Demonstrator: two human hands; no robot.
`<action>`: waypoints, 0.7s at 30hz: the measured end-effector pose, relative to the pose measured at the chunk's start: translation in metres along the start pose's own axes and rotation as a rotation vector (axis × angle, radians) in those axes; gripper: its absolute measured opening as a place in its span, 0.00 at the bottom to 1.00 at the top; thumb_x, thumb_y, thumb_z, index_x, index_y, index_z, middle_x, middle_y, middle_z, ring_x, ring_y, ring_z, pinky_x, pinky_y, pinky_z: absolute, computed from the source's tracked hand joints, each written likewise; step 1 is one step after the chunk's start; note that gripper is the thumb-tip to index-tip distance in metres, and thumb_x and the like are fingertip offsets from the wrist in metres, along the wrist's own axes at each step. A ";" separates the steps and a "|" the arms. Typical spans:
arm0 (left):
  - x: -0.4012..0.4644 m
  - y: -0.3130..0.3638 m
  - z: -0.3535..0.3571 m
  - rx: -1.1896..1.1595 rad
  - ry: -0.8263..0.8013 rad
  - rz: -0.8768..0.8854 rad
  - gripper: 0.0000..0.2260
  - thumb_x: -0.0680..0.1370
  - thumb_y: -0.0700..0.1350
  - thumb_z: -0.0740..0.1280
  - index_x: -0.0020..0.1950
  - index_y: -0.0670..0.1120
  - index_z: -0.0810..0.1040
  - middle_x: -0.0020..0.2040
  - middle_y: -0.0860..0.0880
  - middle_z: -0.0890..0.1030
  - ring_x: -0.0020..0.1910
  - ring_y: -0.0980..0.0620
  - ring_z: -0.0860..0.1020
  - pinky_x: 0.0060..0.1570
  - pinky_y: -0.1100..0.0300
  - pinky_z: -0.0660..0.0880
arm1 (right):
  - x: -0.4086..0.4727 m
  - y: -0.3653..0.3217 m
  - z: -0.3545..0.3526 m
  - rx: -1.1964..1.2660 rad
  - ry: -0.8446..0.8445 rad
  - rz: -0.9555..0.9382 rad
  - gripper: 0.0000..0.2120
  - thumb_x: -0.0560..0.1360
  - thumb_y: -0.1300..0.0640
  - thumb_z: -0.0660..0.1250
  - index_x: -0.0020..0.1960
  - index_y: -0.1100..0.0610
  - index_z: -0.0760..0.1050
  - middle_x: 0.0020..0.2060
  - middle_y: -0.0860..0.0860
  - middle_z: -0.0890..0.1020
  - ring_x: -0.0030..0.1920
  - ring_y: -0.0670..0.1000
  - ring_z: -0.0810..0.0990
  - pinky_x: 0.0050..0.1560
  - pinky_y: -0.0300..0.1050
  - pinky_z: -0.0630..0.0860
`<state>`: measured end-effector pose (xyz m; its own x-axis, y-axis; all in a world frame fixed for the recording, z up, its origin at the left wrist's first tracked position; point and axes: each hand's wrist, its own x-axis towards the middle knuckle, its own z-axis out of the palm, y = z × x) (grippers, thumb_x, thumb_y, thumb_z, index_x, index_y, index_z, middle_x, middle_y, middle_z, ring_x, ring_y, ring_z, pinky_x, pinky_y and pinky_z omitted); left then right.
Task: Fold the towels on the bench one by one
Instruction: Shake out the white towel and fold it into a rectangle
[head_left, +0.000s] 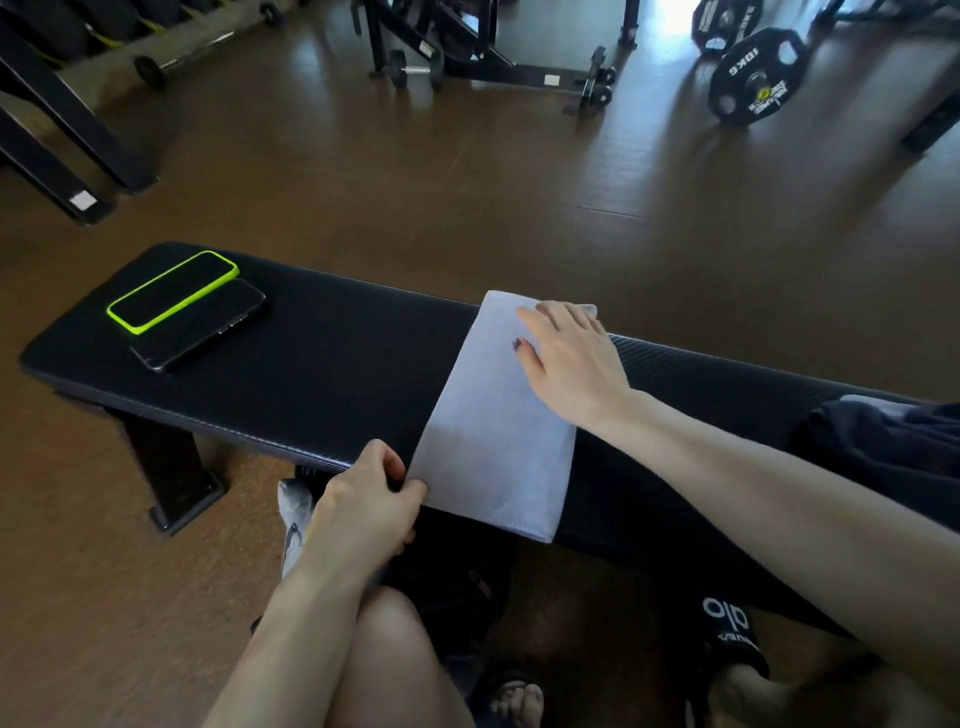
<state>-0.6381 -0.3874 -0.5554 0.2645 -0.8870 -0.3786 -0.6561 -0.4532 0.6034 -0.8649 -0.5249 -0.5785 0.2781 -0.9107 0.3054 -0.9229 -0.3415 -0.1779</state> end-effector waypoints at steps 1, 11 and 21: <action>-0.003 0.002 -0.003 0.118 0.037 0.034 0.07 0.76 0.51 0.67 0.47 0.52 0.70 0.36 0.48 0.83 0.38 0.47 0.82 0.47 0.49 0.78 | -0.003 0.008 -0.006 0.009 -0.008 0.039 0.17 0.82 0.52 0.60 0.67 0.58 0.73 0.61 0.56 0.78 0.64 0.60 0.74 0.65 0.54 0.68; 0.075 0.104 -0.007 0.214 0.150 0.463 0.19 0.81 0.48 0.63 0.72 0.49 0.68 0.62 0.45 0.76 0.57 0.46 0.75 0.55 0.51 0.73 | 0.017 0.080 -0.041 0.531 -0.310 0.627 0.21 0.77 0.53 0.65 0.69 0.49 0.74 0.64 0.49 0.78 0.61 0.51 0.76 0.57 0.42 0.69; 0.146 0.124 0.054 0.722 -0.060 0.607 0.27 0.86 0.54 0.45 0.84 0.48 0.44 0.84 0.50 0.43 0.82 0.54 0.43 0.80 0.57 0.42 | 0.056 0.103 -0.018 0.811 -0.496 0.706 0.15 0.65 0.56 0.66 0.50 0.53 0.83 0.55 0.55 0.83 0.51 0.54 0.80 0.48 0.48 0.74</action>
<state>-0.7191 -0.5681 -0.5738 -0.2897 -0.9380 -0.1903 -0.9540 0.2668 0.1368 -0.9489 -0.6066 -0.5634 0.0123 -0.8866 -0.4625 -0.5249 0.3879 -0.7576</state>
